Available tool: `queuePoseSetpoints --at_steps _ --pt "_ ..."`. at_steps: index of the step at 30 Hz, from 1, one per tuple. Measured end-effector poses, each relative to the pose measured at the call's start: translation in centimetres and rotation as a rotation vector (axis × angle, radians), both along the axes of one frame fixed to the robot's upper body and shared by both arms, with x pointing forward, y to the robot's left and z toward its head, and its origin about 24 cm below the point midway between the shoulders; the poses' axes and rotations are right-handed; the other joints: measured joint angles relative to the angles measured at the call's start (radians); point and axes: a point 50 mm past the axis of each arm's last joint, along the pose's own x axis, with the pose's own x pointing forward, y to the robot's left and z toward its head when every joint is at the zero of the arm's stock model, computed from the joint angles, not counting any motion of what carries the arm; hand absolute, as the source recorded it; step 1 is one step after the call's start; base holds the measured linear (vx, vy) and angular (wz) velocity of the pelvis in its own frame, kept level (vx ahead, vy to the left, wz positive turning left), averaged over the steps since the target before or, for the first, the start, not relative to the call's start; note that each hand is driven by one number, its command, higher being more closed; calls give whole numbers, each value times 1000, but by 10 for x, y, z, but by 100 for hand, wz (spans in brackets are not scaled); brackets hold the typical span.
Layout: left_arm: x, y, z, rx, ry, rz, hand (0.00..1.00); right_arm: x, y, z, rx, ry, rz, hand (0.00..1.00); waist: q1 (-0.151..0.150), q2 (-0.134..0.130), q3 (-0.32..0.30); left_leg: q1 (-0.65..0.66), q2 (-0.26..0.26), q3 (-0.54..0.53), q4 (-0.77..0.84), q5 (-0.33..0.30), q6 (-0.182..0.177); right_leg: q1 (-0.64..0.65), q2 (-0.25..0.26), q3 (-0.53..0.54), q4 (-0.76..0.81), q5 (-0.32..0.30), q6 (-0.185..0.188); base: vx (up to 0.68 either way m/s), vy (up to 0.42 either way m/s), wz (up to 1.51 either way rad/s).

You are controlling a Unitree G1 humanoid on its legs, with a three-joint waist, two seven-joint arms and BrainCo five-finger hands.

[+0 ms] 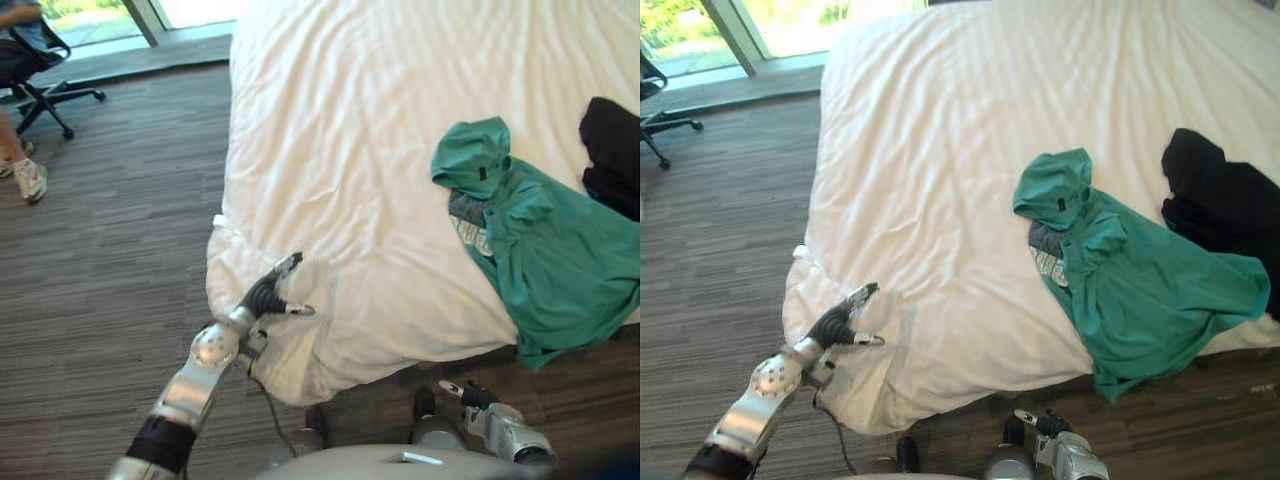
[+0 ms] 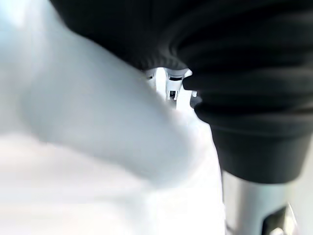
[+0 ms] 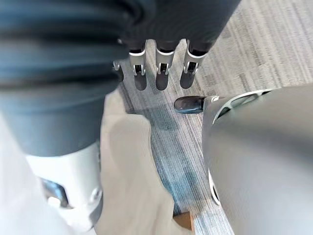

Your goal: Tidy the bed and pick cloth on bed and put in laundry

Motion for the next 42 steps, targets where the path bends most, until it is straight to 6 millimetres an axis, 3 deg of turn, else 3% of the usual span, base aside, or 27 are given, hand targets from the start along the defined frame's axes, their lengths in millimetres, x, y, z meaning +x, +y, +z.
queuePoseSetpoints --at_steps 4,7,9,13,17,21,25,32,38,42 --pt "-19 22 -18 -52 97 107 0 -17 -1 -5 21 42 -11 0 22 -16 -36 16 -8 -32 -44 34 1 20 -2 -31 -13 -1 3 -66 -11 21" --pt "-37 52 -39 -63 201 253 0 -29 -5 -8 45 72 -41 0 27 -24 -56 34 -12 -49 -88 62 1 32 -2 -47 -20 -8 12 -32 -14 18" --pt "-48 69 -50 -61 255 339 0 -35 -7 -8 57 77 -52 0 47 -32 -62 47 -12 -51 -103 69 1 38 -2 -50 -20 -9 14 -4 -2 4" --pt "-81 114 -71 2 355 606 0 -45 -12 -10 77 99 -60 0 60 -54 -75 67 -15 -73 -111 69 1 70 -3 -68 -21 -13 17 22 1 15" --pt "-105 157 -70 111 360 874 0 -50 -20 -9 97 102 -74 0 77 -60 -79 75 -16 -100 -111 69 1 98 -4 -97 -22 -19 11 35 -2 21" --pt "-129 177 -74 176 395 1060 0 -44 -35 -4 82 72 -76 0 97 -51 -84 78 -17 -102 -111 69 1 101 -4 -98 -20 -21 8 3 0 3" --pt "-139 171 -85 136 452 1085 0 -49 -40 -4 71 90 -86 0 105 -45 -89 82 -17 -105 -112 69 1 103 -4 -97 -14 -23 6 -42 -2 0" --pt "-152 92 -135 -125 661 1020 0 -53 -38 -5 81 112 -117 0 94 -51 -90 95 -14 -91 -117 69 1 98 -6 -82 -3 -34 7 -50 -1 -6" --pt "-160 47 -157 -188 844 956 0 -57 -18 -12 125 133 -212 0 72 -57 -90 100 -7 -45 -117 58 -5 86 0 -42 -3 -29 15 -2 3 -19" --pt "-161 30 -164 -186 914 937 0 -58 -3 -16 150 142 -286 0 59 -56 -89 112 -8 -26 -112 51 -7 81 1 -25 -3 -27 16 45 21 -16"
